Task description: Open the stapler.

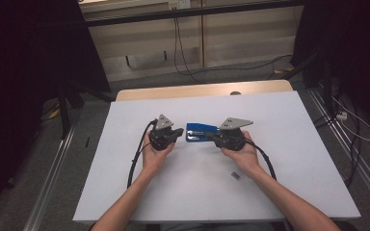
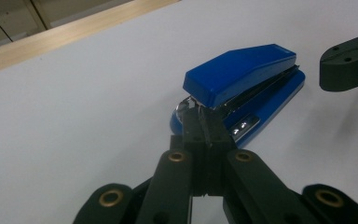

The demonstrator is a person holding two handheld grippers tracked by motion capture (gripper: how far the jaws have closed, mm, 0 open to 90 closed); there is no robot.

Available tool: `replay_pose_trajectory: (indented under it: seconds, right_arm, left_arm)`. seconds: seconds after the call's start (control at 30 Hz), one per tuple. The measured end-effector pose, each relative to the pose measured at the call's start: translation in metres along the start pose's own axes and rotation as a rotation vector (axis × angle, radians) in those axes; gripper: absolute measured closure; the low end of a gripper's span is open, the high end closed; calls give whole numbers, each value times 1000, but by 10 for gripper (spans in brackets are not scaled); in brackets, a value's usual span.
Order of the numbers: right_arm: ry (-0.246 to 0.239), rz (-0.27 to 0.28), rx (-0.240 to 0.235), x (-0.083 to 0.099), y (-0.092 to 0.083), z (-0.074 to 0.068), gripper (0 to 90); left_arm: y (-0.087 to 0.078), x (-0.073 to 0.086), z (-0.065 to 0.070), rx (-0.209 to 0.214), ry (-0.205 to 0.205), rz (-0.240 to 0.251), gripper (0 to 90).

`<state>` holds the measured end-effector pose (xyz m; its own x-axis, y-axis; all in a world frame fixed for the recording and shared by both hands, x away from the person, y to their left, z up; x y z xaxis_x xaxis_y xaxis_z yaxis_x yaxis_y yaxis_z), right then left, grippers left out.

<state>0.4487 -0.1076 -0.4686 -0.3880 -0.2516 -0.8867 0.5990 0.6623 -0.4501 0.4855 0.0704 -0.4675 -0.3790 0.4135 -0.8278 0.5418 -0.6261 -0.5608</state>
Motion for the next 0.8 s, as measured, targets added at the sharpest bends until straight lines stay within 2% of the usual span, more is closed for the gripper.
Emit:
replay_pose_trajectory:
  seconds: [0.17,0.5,0.8]
  right_arm:
    - [-16,-19,1,0,8,1,900]
    - [-49,-66,-21,-4,29,-4,900]
    - [-58,-101,-2,0,38,-1,900]
  left_arm:
    - [4,1,3,1,0,-12,900]
    - [4,3,-5,-8,-23,-19,900]
    - [7,1,-5,1,-22,-27,900]
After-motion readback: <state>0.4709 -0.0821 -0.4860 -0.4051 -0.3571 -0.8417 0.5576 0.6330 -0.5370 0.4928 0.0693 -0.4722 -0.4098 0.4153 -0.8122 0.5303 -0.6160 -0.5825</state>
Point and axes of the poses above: each handheld gripper's, and its own axes: y roughly forward along the jaws, x roughly out of its underside, z roughly to its right, the point moved 6 cm from there along y, roughly forward along the jaws
